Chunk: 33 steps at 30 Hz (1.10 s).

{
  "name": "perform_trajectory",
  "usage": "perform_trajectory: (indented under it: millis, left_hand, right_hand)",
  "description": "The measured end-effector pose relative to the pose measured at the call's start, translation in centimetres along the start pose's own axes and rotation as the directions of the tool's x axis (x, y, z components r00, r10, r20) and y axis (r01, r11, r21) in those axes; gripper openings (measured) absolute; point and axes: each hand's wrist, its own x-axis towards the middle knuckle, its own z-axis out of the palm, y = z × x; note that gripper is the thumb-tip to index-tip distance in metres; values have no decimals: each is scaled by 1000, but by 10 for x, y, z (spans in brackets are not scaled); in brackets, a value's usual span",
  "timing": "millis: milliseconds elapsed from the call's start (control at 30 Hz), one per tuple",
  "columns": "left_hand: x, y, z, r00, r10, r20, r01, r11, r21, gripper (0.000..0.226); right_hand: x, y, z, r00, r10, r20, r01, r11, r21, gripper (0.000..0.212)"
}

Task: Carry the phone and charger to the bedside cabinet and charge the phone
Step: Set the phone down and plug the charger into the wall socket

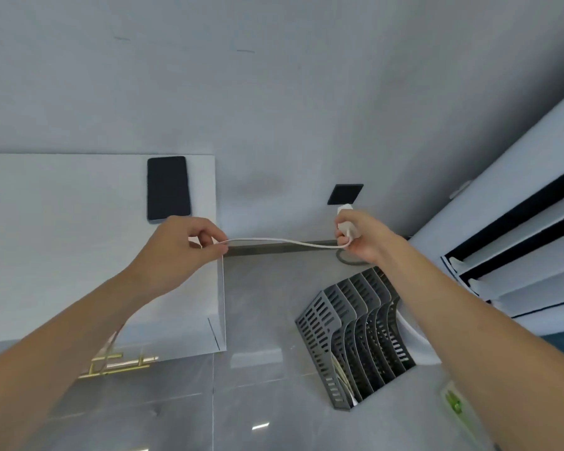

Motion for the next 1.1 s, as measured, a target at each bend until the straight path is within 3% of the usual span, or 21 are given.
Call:
perform_trajectory:
  millis: [167,267,367,500,767,967,1100]
  left_hand:
    - [40,-8,32,994,106,-17,-106,994,13,9]
    - [66,-3,64,980,193,41,-196,978,69,7]
    - [89,0,91,968,235,92,-243,966,87,7]
    - [114,-9,109,967,242,74,-249,962,110,12]
    - [150,-22,136,964,246,97,-259,954,149,22]
    - [174,-20,149,953,273,132,-300,909,288,27]
    - [183,-21,147,949,288,130,-315,841,439,30]
  right_hand:
    - [52,8,-26,982,-164,-91,155,983,-103,22]
    - [81,21,-34,951,-273,-148,233,942,-240,24]
    - [99,34,-45,923,-352,-159,269,881,-389,20]
    - [117,45,-58,894,-422,-149,285,793,-538,31]
    - [155,43,-70,877,-456,-151,343,815,-466,47]
    - [190,41,-67,834,-521,-182,367,769,-523,36]
    - [213,37,-61,794,-560,-235,339,730,-594,40]
